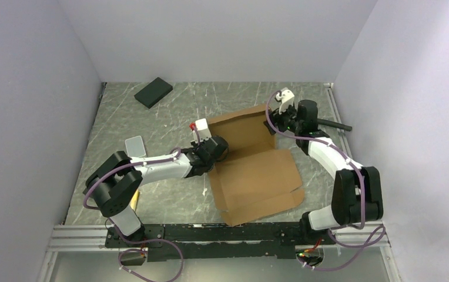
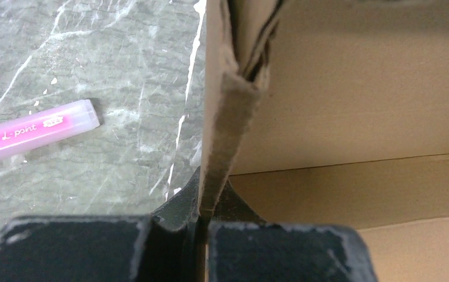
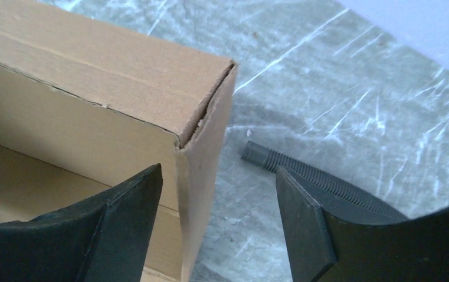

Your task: Fold the paper box

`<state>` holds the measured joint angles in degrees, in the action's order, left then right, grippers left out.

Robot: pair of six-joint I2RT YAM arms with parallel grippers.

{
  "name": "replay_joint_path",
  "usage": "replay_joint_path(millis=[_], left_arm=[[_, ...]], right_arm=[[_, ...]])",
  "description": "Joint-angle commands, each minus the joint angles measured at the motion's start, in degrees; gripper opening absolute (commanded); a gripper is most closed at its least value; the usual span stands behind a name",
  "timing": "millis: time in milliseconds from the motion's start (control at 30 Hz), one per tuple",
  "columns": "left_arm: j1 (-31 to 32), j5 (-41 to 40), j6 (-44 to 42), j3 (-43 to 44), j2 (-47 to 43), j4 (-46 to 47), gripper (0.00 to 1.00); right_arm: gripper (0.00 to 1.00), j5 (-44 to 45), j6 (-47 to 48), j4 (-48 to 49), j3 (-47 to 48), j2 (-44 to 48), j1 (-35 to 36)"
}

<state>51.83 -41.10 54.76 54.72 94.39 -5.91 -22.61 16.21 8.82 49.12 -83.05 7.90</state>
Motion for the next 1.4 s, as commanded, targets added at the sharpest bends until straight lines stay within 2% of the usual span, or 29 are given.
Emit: replay_joint_path(millis=[0, 167, 267, 467, 667, 733, 800, 900, 933, 1167, 1233, 1333, 1367], left_arm=[[0.11, -1.97, 1.84, 2.28, -0.02, 0.46, 0.00], [0.13, -1.34, 2.34, 2.42, -0.23, 0.16, 0.00], [0.06, -1.03, 2.58, 2.24, -0.41, 0.20, 0.00], [0.11, -0.29, 3.12, 2.83, 0.00, -0.14, 0.00], [0.19, 0.64, 4.03, 3.09, -0.08, -0.59, 0.00], [0.17, 0.84, 4.41, 3.11, -0.16, -0.91, 0.00], [0.15, 0.97, 4.83, 3.19, -0.16, -1.13, 0.00], [0.14, 1.79, 5.45, 3.47, 0.02, -1.33, 0.00], [0.22, 2.03, 5.71, 3.70, 0.15, -1.49, 0.00], [0.49, 4.31, 8.33, 6.10, 0.62, -3.87, 0.00], [0.60, 5.18, 8.74, 6.40, 0.69, -3.89, 0.00], [0.60, 5.72, 8.95, 6.61, 1.01, -4.04, 0.00], [0.63, 5.69, 8.96, 6.58, 1.12, -4.26, 0.00]], right_arm=[[0.76, -6.84, -1.42, 0.28, 0.47, 4.64, -1.81], [0.78, -13.44, 1.74, -4.50, 1.07, 6.83, -4.23], [0.81, -14.29, 2.69, -4.87, 0.11, 7.93, -5.61], [0.73, -9.98, -0.75, -5.03, 1.43, 2.52, -4.90], [0.67, 2.00, -0.58, -0.27, 0.81, 0.35, 0.42], [0.59, 6.72, -0.96, 1.31, 0.80, -0.15, 1.60], [0.43, 10.86, -1.16, 2.95, 0.61, -0.60, 2.39], [0.06, 16.39, -0.69, 5.87, -0.11, -0.94, 3.70], [0.00, 18.46, 0.75, 7.16, -0.55, -0.85, 4.61], [0.00, 36.77, 9.73, 13.71, -1.92, -4.10, 11.53], [0.00, 36.25, 10.12, 13.87, -2.13, -4.84, 11.61], [0.01, 30.36, 7.65, 10.13, -1.64, -4.36, 11.33], [0.09, 27.71, 6.89, 9.00, -1.43, -3.86, 11.28]])
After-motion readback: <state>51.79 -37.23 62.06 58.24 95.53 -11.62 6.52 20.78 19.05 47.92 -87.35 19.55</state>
